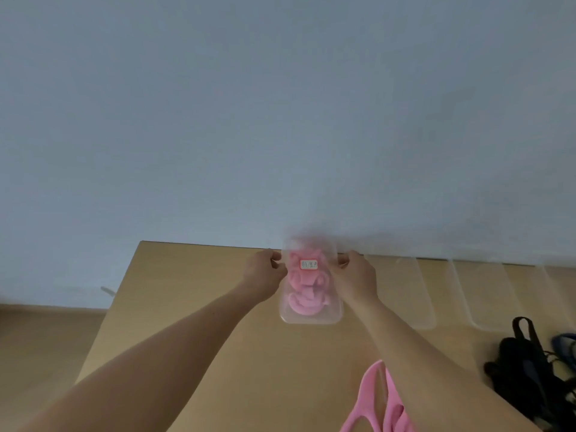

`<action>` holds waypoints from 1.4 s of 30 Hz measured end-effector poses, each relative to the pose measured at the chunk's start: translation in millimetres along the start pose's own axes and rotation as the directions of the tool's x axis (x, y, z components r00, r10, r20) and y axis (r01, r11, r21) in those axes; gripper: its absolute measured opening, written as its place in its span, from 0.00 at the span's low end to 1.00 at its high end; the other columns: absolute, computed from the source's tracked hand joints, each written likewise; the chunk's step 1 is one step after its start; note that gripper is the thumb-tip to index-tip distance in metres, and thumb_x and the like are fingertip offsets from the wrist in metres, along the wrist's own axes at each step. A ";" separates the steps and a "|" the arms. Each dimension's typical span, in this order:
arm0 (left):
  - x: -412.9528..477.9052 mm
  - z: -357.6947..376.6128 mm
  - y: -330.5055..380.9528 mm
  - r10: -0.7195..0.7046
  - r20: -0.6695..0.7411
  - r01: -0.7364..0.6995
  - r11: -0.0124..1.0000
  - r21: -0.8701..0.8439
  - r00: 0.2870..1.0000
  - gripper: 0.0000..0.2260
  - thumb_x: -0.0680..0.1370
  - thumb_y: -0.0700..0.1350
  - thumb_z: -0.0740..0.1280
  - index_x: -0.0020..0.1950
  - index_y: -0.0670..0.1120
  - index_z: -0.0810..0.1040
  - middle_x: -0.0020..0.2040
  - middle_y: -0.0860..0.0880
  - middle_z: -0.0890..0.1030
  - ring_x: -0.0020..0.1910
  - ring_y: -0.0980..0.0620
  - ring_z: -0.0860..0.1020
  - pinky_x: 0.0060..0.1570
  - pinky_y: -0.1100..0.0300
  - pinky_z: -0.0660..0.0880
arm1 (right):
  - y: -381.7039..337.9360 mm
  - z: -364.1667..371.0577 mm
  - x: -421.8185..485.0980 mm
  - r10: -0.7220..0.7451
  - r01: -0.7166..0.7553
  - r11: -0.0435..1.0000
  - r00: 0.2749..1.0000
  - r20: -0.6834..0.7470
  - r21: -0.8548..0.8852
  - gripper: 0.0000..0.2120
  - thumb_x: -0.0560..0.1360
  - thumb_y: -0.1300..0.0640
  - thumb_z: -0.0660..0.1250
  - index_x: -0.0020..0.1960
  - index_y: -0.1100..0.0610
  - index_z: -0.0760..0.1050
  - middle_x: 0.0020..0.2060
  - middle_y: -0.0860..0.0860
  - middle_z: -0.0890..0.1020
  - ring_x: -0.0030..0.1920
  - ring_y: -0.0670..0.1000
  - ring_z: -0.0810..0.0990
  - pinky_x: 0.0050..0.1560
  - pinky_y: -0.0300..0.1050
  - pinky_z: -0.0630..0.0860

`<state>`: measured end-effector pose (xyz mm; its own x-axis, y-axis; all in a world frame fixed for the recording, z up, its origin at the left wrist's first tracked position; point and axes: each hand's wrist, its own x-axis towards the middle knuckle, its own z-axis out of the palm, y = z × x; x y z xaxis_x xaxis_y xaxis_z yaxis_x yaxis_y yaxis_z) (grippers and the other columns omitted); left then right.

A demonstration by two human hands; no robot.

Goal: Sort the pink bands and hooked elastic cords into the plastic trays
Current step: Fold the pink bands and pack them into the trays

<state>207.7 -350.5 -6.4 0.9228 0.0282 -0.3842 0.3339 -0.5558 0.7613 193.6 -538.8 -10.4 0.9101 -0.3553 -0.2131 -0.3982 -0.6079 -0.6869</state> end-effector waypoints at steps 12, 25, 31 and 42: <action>5.3 -0.5 0.4 -0.114 0.136 0.143 0.963 -0.229 0.984 0.03 0.77 0.36 0.63 0.48 0.38 0.75 0.37 0.42 0.78 0.33 0.45 0.76 0.37 0.49 0.79 | 3.6 2.0 3.5 0.075 -0.074 0.997 0.996 0.049 -0.023 0.14 0.76 0.44 0.66 0.51 0.54 0.79 0.44 0.46 0.81 0.49 0.52 0.80 0.45 0.45 0.72; -3.4 -3.4 -7.0 -0.205 0.170 0.242 0.942 -0.234 0.964 0.05 0.76 0.43 0.62 0.48 0.42 0.70 0.38 0.42 0.77 0.32 0.46 0.73 0.27 0.60 0.66 | 1.8 1.4 3.2 0.096 -0.080 0.992 0.978 0.184 -0.093 0.06 0.74 0.51 0.65 0.47 0.54 0.76 0.44 0.50 0.82 0.45 0.54 0.79 0.39 0.45 0.69; 7.6 1.4 -2.0 -0.088 0.056 0.098 0.973 -0.209 0.995 0.11 0.78 0.44 0.63 0.60 0.49 0.73 0.42 0.48 0.78 0.35 0.48 0.75 0.35 0.58 0.72 | 0.1 -1.0 5.8 0.100 -0.080 0.991 0.975 0.200 -0.107 0.06 0.73 0.49 0.67 0.44 0.51 0.75 0.44 0.49 0.82 0.45 0.53 0.79 0.39 0.44 0.69; 13.7 -7.1 -1.3 -0.164 0.132 0.209 0.844 -0.495 0.978 0.12 0.80 0.37 0.65 0.62 0.47 0.73 0.41 0.45 0.76 0.32 0.50 0.74 0.29 0.58 0.72 | -5.3 1.4 12.4 -0.044 0.039 0.999 0.974 0.221 0.028 0.25 0.71 0.61 0.66 0.68 0.48 0.74 0.47 0.48 0.81 0.51 0.51 0.79 0.49 0.43 0.72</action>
<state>221.2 -343.5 -8.9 0.8218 0.0089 -0.5697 0.5693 -0.0519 0.8205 207.2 -539.0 -10.4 0.9295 -0.1627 -0.3310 -0.3594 -0.6009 -0.7140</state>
